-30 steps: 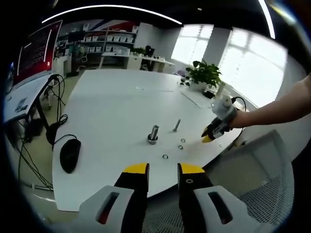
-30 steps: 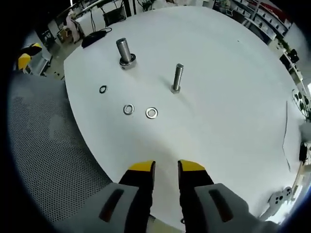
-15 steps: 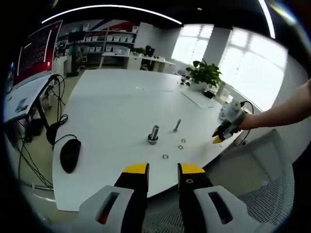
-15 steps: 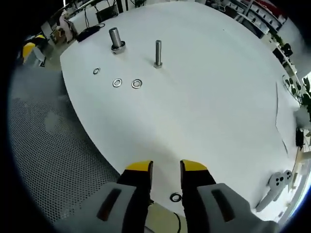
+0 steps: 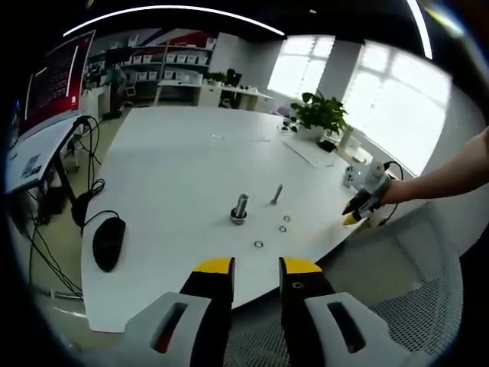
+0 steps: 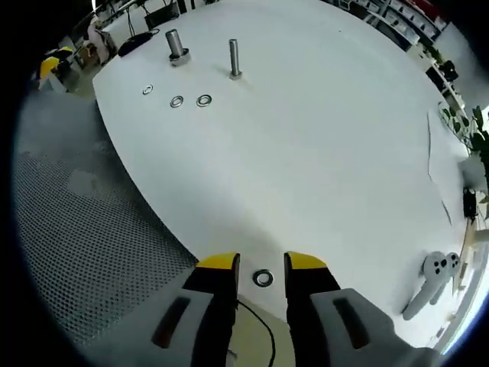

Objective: Place the washer onto the threaded stud by aligning its center hole with the stud, sliding it down to the base, and recovering from edge contact or off-axis alignment until the washer reaches the visible bottom stop.

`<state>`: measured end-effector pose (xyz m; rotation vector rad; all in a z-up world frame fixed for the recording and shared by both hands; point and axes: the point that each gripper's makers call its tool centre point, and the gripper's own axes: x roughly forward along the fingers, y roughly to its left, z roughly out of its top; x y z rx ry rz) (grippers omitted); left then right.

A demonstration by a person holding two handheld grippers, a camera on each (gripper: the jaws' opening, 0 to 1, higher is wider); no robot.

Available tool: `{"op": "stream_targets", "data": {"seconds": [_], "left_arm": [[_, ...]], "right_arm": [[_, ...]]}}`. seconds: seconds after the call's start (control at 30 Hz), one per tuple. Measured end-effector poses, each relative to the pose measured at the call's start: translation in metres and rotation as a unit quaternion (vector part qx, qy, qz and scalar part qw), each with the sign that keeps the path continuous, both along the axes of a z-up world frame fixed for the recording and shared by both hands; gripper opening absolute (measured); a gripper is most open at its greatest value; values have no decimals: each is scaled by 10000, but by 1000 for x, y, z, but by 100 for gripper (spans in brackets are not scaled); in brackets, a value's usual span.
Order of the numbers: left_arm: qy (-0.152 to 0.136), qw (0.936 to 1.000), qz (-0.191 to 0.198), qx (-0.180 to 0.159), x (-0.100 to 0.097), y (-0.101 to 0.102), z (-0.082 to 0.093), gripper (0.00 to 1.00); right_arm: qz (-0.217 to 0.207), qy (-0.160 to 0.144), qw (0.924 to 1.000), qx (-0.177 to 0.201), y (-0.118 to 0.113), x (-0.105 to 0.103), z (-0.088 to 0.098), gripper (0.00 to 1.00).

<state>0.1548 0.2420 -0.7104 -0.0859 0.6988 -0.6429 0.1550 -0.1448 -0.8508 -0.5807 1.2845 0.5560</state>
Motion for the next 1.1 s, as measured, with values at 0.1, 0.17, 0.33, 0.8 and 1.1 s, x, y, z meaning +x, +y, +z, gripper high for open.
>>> {"op": "stream_targets", "data": {"seconds": [0.1,0.17,0.33,0.8,1.1], "left_arm": [[8,10000,-26,10,0,-1,0,21],[12,10000,-37,17,-1,-1,0,21],[12,10000,-25,23,0,-1,-1,21],[84,9999,-94,92,-2,-2,-4,21],[102,9998,-116,107,-3,-3,-5,21]], "right_arm": [[-346,62,9991,256,2,-5,-1,26],[-451,106,9984,324,-1,-7,-2,26],[-308,217,9990,231,-8,-15,-6,26],[-693,236,9967,346,-11,-18,-18,24],[-562,248,9977,272,-9,-14,-18,23]]}}
